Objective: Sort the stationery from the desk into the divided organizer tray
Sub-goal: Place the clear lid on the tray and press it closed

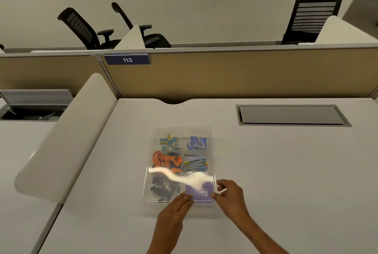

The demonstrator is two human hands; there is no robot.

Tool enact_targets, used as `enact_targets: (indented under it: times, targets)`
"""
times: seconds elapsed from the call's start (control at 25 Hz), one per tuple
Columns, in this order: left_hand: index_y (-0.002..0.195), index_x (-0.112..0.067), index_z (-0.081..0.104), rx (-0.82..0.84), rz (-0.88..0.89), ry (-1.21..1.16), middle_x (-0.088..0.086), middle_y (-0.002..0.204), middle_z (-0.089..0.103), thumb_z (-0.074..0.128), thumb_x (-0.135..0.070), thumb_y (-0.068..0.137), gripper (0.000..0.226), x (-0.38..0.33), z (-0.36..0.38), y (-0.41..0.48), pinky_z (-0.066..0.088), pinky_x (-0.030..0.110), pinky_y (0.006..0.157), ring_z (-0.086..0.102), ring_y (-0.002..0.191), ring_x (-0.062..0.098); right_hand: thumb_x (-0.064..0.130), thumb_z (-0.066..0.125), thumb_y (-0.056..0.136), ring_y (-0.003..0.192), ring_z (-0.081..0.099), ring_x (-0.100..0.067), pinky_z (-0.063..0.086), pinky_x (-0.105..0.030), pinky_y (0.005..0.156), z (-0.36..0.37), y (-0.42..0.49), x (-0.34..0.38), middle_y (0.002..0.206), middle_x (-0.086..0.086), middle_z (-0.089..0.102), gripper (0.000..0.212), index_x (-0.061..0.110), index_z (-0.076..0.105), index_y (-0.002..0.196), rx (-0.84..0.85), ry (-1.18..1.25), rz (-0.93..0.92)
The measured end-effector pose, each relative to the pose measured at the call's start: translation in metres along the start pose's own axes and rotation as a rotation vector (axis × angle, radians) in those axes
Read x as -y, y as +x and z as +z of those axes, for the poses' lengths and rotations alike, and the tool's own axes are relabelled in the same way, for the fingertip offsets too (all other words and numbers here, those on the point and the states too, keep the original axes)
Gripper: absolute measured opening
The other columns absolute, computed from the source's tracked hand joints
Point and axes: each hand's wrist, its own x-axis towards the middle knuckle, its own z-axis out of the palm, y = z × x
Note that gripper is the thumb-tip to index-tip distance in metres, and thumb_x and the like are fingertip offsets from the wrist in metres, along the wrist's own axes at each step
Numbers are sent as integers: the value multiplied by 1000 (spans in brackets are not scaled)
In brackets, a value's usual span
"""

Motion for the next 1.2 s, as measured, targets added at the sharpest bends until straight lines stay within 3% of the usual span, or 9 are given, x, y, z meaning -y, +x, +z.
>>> enact_targets:
  times: [0.2, 0.48, 0.56, 0.64, 0.72, 0.84, 0.92, 1.04, 1.2]
  targets:
    - [107, -21, 76, 15, -8, -30, -9, 119, 70, 87, 17, 42, 76, 10, 1, -1, 47, 14, 91, 66, 110, 8, 21, 80, 77, 78, 63, -13, 51, -22, 70, 5, 1, 0, 93, 2, 61, 36, 17, 64, 109, -5, -41, 20]
    - [102, -23, 76, 19, 13, -73, -9, 115, 72, 94, 6, 44, 67, 19, 3, -1, 51, 17, 87, 69, 103, 8, 28, 76, 81, 82, 61, -10, 54, -25, 79, 8, -4, -8, 89, 8, 62, 28, 27, 58, 102, 14, -101, 53]
    - [106, -24, 73, 15, 5, -104, -14, 121, 66, 91, -2, 57, 57, 26, 8, 0, 55, 21, 87, 69, 102, 9, 28, 75, 82, 84, 61, -9, 54, -24, 80, 7, -4, -9, 92, 8, 62, 29, 26, 57, 105, 27, -117, 59]
    - [111, -28, 70, -28, 21, -149, -22, 125, 58, 69, -28, 87, 24, 29, 6, 1, 52, 14, 91, 69, 102, 7, 30, 71, 85, 94, 57, -8, 48, -17, 76, 3, -4, -5, 103, 7, 59, 38, 22, 54, 118, 42, -156, 37]
    - [113, -30, 68, -111, -42, -196, -23, 123, 61, 47, -48, 97, 32, 33, -8, 8, 52, 12, 89, 67, 101, 1, 37, 66, 89, 106, 51, -11, 44, -17, 81, 0, -2, 4, 119, 5, 55, 47, 22, 47, 129, 2, -249, -33]
    - [119, -24, 65, -265, -214, -202, -6, 116, 70, 46, -51, 95, 41, 50, -50, 40, 57, 20, 81, 68, 96, 7, 52, 53, 91, 119, 49, -16, 43, -26, 98, 2, 12, 26, 135, 3, 51, 55, 22, 45, 136, -134, -350, -251]
    - [128, -17, 61, -299, -289, -92, 4, 129, 64, 42, -53, 95, 52, 77, -64, 71, 49, 28, 94, 64, 113, 18, 66, 33, 91, 132, 43, -19, 34, -30, 109, 11, 31, 45, 146, 0, 46, 70, 20, 42, 142, -133, -368, -374]
    - [139, -19, 49, -199, -371, 23, 6, 151, 45, 32, -60, 95, 63, 110, -59, 114, 28, 44, 113, 43, 138, 29, 78, 5, 83, 147, 23, -23, 11, -33, 120, 31, 69, 67, 159, -5, 28, 95, 16, 27, 151, -82, -467, -467]
    - [144, -19, 44, 29, -287, 144, 8, 158, 33, 15, -70, 94, 77, 135, -33, 144, 17, 51, 121, 29, 147, 30, 81, 9, 86, 150, 7, -25, -5, -39, 123, 48, 103, 67, 162, -5, 10, 96, 14, 13, 155, -38, -539, -491]
